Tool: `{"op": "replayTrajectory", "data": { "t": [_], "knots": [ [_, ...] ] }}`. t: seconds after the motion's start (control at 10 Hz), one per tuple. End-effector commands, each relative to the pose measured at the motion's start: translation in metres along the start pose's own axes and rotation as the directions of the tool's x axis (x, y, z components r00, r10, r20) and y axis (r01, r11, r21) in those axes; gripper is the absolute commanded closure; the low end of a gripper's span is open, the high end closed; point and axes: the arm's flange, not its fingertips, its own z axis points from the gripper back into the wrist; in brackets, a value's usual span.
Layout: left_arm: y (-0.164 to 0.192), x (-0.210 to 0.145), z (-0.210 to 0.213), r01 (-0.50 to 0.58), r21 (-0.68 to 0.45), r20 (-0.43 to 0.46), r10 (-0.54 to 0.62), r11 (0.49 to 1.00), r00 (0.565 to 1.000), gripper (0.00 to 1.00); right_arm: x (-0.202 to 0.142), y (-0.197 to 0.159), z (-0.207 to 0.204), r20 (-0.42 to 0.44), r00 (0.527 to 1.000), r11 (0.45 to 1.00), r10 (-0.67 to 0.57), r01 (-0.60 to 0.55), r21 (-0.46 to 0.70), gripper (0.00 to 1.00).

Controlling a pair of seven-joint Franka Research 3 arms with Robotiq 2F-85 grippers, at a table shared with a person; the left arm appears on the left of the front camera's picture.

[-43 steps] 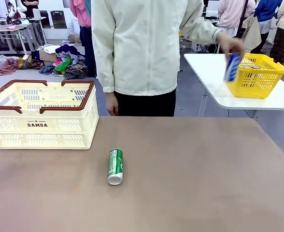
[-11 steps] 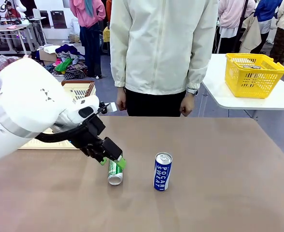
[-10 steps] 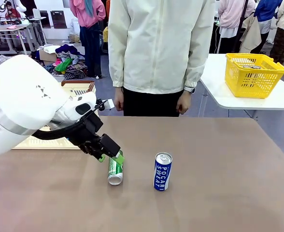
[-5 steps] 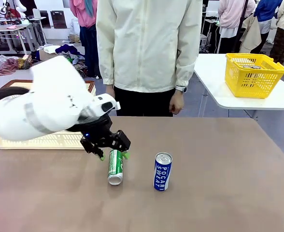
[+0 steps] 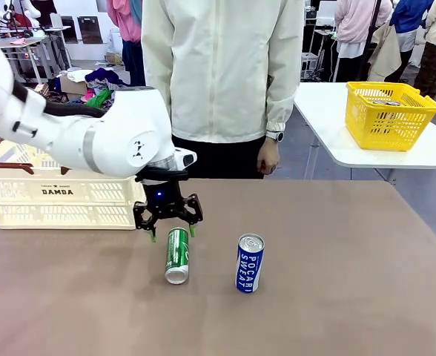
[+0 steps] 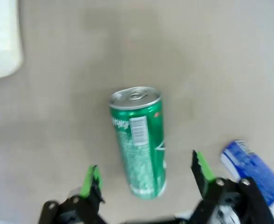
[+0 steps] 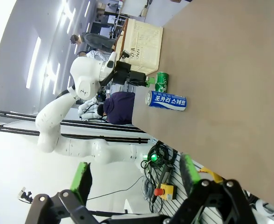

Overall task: Place the drinks into the Shopping basket.
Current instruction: Pick up one drink and place it into the Shopping basket.

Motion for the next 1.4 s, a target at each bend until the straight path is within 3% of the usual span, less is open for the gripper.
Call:
{"op": "replayTrajectory", "data": {
  "t": [0.0, 0.9, 1.2, 1.3],
  "knots": [
    [-0.009, 0.014, 0.002, 0.003, -0.036, -0.050, -0.005, 0.999, 0.999, 0.00, 0.003, 0.006, 0.000, 0.015, 1.000, 1.000, -0.007, 0.007, 0.011, 0.00],
    [-0.010, 0.016, -0.053, 0.002, 0.086, -0.180, 0.014, 0.996, 0.983, 0.00, 0.003, 0.006, 0.000, 0.015, 1.000, 1.000, -0.007, 0.007, 0.011, 0.00],
    [-0.007, 0.019, -0.057, 0.010, 0.073, -0.187, 0.004, 0.997, 0.982, 0.00, 0.003, 0.006, 0.000, 0.015, 1.000, 1.000, -0.007, 0.007, 0.011, 0.00],
    [-0.006, 0.020, -0.056, 0.011, 0.068, -0.178, 0.001, 0.998, 0.984, 0.52, 0.003, 0.006, 0.000, 0.015, 1.000, 1.000, -0.007, 0.007, 0.011, 0.00]
  ]
}}
